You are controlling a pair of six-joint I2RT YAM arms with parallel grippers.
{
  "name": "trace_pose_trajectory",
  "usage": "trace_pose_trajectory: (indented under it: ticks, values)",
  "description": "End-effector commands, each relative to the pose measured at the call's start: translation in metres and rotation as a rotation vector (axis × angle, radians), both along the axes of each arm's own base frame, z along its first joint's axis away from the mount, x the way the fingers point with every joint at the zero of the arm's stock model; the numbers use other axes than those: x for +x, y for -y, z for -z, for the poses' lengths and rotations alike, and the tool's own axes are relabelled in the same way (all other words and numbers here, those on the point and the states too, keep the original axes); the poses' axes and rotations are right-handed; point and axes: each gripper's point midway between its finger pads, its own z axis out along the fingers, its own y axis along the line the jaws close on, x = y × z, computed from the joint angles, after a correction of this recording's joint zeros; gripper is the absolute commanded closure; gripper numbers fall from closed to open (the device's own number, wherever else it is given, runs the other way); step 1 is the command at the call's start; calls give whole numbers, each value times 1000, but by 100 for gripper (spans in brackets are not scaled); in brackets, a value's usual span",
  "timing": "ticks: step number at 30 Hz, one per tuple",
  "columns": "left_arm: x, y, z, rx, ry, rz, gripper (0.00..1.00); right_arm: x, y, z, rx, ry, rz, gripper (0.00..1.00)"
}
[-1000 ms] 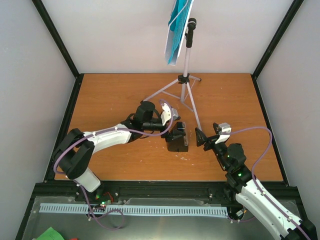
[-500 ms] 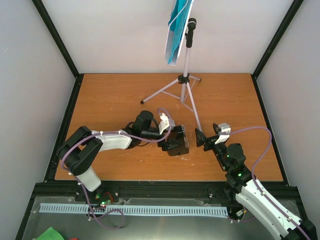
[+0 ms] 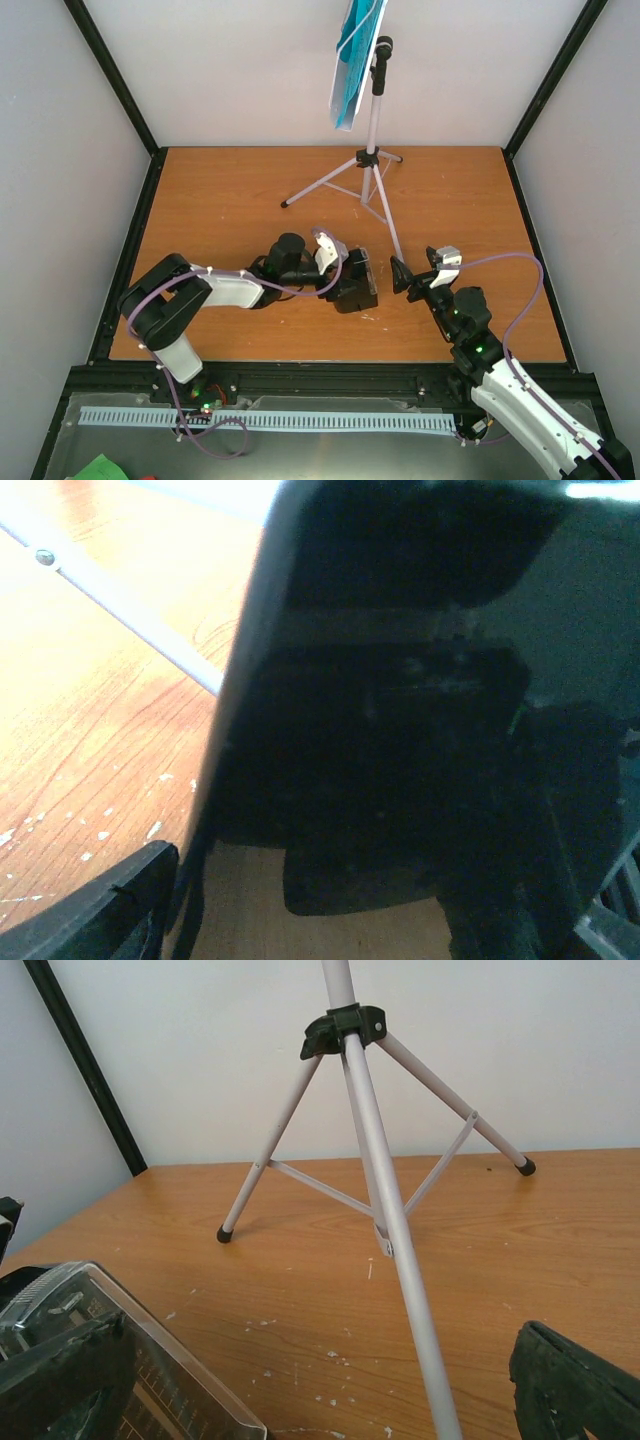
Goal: Pack up the instrument practice props
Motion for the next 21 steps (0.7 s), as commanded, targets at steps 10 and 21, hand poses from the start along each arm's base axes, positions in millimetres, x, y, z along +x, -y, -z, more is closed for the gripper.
trace_pose_trajectory:
  ticks: [10,21]
  values:
    - [22,-33,-6,-19,-193,-211,44,-4,-26,16,13,-103,-144,0]
    - [52,-63,-12,-35,-447,-537,43,-23,-84,49,14,-517,-309,6]
